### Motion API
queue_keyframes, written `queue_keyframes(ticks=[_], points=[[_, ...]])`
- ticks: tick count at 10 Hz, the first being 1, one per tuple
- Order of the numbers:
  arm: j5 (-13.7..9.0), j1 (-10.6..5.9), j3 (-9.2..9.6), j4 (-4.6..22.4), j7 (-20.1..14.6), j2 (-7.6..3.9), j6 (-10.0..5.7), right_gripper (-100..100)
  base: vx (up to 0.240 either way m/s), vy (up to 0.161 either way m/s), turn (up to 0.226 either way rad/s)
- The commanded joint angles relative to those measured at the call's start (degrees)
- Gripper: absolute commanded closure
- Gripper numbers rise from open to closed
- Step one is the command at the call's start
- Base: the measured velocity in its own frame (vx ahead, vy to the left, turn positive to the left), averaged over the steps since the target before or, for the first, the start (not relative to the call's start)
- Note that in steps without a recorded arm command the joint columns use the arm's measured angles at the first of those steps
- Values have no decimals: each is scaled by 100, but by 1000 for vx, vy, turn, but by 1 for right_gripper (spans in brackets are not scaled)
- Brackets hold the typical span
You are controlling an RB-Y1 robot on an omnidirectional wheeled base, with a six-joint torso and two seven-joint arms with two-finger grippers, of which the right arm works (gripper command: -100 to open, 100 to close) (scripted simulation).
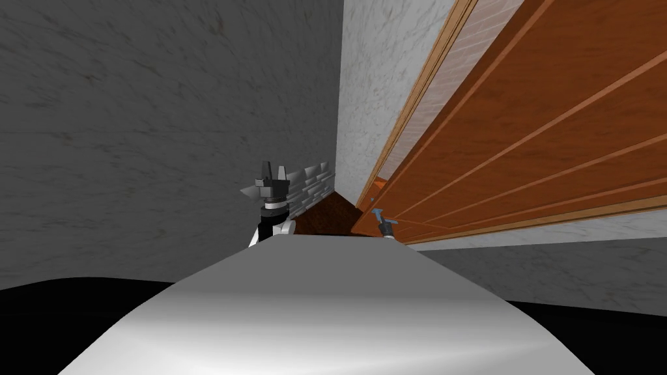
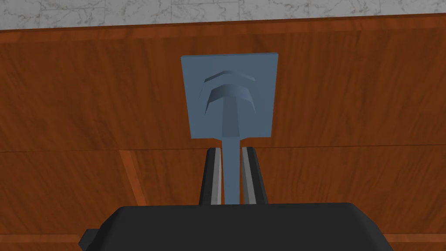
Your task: Pull the door open
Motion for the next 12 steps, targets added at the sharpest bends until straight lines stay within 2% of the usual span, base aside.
queue_keyframes(ticks=[1,8,9,10,11,12], points=[[-6,57,64,13,-54,-56,-119,100,-207,-55,156],[-39,364,413,153,-319,-349,-740,100,-198,-46,145],[-29,335,400,124,-292,-316,-663,100,-97,-3,26],[-8,420,499,211,-334,-347,-872,100,-41,-23,72],[-8,420,499,211,-334,-347,-872,100,-35,-31,52],[10,495,585,286,-368,-378,-1067,100,-39,-36,88]])
